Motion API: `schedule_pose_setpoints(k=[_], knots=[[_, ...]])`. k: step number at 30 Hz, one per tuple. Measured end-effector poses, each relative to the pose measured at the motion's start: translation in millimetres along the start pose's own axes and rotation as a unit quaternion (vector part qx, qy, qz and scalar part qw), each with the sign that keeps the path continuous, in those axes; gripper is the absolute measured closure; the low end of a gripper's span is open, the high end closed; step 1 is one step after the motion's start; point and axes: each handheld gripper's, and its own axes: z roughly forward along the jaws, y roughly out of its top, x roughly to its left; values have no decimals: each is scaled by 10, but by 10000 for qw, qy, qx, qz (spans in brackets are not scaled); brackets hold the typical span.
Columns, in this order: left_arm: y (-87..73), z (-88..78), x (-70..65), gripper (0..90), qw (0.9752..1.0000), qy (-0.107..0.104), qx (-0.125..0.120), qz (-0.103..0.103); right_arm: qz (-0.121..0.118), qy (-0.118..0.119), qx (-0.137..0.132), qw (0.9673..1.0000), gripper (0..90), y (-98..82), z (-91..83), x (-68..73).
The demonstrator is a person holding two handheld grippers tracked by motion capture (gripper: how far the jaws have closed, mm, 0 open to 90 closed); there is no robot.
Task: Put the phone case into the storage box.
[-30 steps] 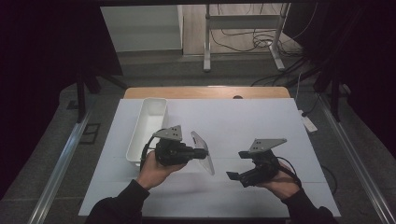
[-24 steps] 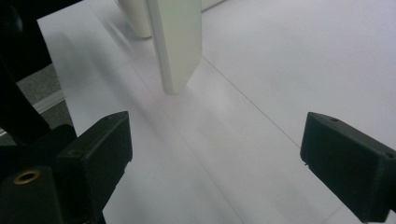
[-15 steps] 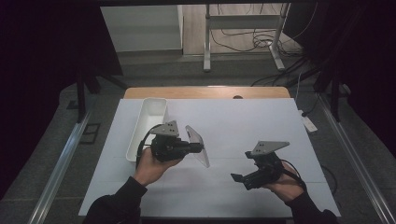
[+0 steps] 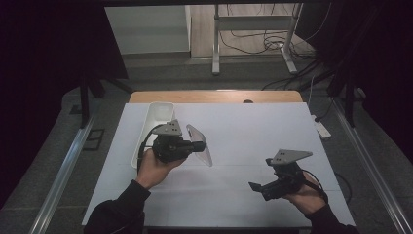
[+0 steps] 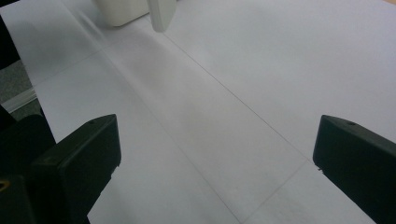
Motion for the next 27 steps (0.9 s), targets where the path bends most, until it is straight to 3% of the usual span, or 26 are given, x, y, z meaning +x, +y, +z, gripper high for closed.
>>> schedule_pose_setpoints(k=[15, 27], knots=[[152, -164, 183, 886, 9982, 597, 43, -50, 265, -417, -58, 9988, 0, -221, -210, -101], [289, -299, 327, 886, 9949, 998, 67, -89, 401, -670, -81, 9969, 0, -378, -336, -145]])
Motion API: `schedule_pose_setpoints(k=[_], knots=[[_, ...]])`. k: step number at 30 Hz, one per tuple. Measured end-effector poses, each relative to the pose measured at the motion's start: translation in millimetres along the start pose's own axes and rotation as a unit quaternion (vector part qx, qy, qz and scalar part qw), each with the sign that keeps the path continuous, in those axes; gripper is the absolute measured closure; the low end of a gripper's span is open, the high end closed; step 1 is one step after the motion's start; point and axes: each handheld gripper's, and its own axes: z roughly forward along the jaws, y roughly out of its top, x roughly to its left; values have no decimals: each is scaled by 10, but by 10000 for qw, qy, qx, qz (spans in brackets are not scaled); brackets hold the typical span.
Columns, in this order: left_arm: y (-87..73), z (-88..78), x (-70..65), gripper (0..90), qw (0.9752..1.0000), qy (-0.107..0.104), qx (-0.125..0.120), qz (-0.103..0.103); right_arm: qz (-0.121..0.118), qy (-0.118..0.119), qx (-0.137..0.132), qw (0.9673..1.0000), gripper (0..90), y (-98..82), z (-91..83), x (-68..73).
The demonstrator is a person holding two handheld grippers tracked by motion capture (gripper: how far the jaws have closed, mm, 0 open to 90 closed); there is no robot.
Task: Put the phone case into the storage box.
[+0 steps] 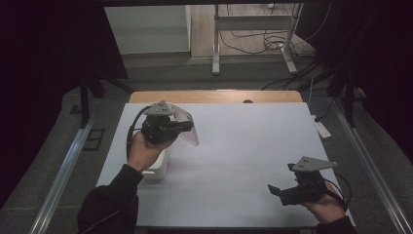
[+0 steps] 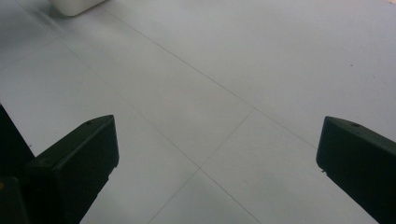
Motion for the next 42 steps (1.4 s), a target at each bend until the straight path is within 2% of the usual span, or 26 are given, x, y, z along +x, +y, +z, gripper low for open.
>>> schedule_pose_setpoints(k=[10, 21, 36, 42], knots=[[57, -105, 152, 886, 9996, 267, -22, -107, 138, -137, 1, 9998, 0, -111, -80, -52], [67, -214, 332, 886, 9981, 564, -6, -251, 289, -484, 35, 9984, 0, -248, -176, -129], [42, -356, 561, 886, 9939, 1009, 21, -455, 505, -769, 222, 9955, 0, -411, -301, -165], [36, -386, 645, 886, 9920, 1144, 79, -523, 570, -858, 220, 9944, 0, -435, -336, -176]])
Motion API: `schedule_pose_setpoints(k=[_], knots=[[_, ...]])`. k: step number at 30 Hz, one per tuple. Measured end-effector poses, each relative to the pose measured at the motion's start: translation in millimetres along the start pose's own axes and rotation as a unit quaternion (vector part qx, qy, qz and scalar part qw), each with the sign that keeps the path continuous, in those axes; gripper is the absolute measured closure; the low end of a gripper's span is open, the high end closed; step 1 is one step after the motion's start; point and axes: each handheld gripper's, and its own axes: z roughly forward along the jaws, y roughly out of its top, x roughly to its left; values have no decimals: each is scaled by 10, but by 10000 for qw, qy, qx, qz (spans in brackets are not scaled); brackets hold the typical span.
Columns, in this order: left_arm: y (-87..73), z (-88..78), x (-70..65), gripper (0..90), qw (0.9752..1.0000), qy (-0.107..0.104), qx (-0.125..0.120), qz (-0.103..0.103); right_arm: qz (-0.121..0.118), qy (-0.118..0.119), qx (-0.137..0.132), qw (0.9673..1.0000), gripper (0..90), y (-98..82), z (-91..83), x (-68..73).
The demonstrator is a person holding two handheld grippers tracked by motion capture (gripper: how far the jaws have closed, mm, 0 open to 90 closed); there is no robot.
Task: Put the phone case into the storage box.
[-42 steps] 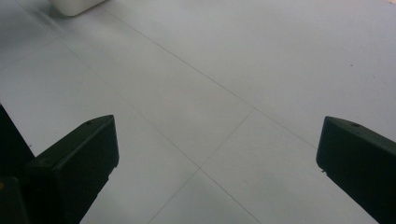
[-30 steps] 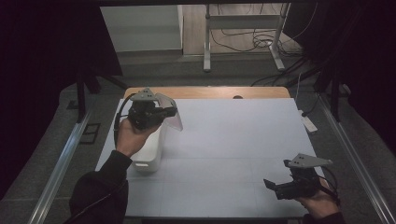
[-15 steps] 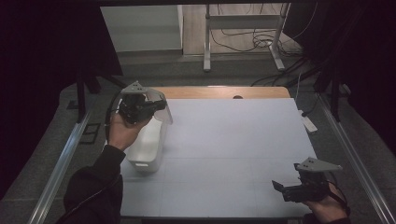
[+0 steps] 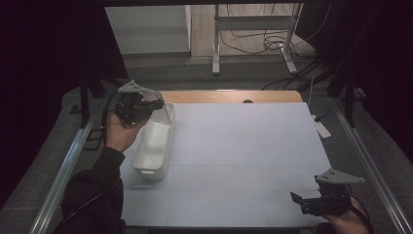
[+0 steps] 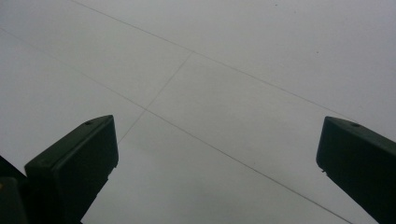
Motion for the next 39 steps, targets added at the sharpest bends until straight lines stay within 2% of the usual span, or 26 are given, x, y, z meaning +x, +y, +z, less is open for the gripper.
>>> schedule_pose_setpoints(k=[13, 26, 39], knots=[[7, 69, 168, 886, 9991, 345, 125, -205, 57, -20, 27, 10000, 0, -27, -39, 3], [79, 284, 235, 886, 9986, 443, 192, -235, 56, -4, 71, 10000, 0, -27, -35, 4], [76, 472, 312, 885, 9978, 526, 246, -305, 45, 10, 111, 9999, 0, -25, -22, 7]])
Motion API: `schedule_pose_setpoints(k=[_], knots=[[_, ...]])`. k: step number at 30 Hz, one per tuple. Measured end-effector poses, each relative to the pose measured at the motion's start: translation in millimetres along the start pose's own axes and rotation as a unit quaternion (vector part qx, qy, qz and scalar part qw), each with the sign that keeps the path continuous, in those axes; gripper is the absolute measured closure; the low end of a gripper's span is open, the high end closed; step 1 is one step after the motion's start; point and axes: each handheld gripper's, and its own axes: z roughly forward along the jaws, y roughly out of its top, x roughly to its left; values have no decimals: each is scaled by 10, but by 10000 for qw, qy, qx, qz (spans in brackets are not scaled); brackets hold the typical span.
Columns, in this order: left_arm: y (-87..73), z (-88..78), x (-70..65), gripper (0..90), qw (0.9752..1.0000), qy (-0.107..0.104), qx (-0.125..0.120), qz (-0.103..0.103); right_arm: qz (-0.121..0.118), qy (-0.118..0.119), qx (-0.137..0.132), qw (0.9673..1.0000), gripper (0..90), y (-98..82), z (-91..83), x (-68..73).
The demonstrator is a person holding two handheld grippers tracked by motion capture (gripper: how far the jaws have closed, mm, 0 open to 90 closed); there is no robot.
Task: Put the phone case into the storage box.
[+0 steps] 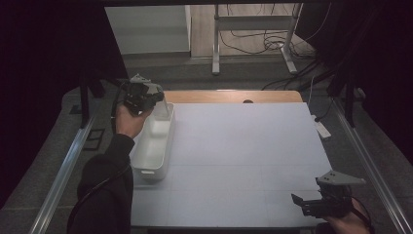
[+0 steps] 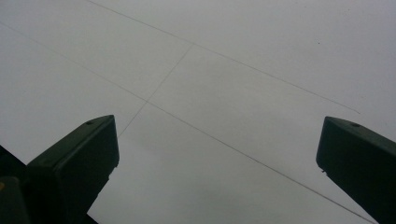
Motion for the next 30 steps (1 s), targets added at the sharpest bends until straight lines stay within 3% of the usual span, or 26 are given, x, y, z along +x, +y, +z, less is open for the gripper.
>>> schedule_pose_setpoints(k=[14, 30], knots=[[-84, 311, 49, 885, 9997, 132, 201, -67, -68, 6, 71, 10000, 0, 4, 11, 12], [-181, 552, 103, 885, 9989, 168, 399, -202, -62, 3, 42, 10000, 0, 1, 4, 10]])
